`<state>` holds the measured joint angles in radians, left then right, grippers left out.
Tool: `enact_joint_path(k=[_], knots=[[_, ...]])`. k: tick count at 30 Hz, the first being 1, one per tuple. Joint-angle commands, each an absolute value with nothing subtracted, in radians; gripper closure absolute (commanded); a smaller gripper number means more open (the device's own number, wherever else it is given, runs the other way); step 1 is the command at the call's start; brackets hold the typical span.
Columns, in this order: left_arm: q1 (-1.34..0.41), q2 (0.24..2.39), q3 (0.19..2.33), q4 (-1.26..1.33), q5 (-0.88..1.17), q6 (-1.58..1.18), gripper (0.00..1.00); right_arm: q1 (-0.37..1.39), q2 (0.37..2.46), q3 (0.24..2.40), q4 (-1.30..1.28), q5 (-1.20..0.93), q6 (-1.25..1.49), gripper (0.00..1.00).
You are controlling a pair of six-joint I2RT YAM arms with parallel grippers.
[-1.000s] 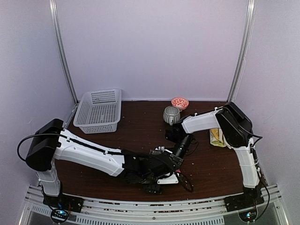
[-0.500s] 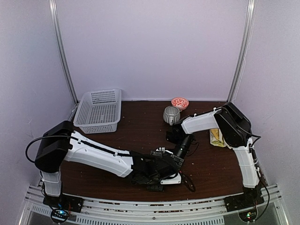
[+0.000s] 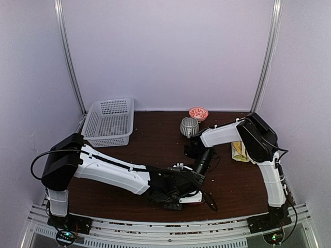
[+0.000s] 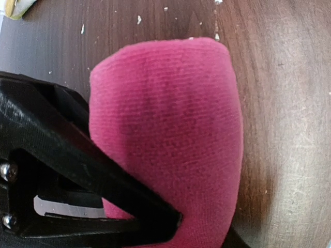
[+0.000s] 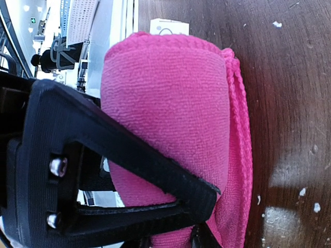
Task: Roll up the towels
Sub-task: Roll the towel at the center of the board, then pick up the towel from the center of the board.
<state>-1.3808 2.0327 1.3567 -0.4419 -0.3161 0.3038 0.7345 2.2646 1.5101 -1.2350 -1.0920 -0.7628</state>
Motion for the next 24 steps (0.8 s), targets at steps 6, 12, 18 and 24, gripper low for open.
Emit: enact_joint_path(k=[6,12,18,24], knots=[[-1.343,2.065,1.358,-0.424,-0.238,0.312,0.75,0.682,2.178,1.507,-1.325,-0.892,-0.899,0.55],[-1.332,1.991,1.331,-0.412,-0.243,0.354,0.88,0.582,1.886,1.530,-1.327,-0.807,-0.870,0.39],[-1.281,1.882,1.302,-0.398,-0.262,0.398,0.94,0.470,1.579,1.366,-1.090,-0.719,-0.686,0.37],[-1.206,1.772,1.265,-0.390,-0.295,0.480,0.98,0.436,1.430,1.104,-0.962,-0.721,-0.653,0.36]])
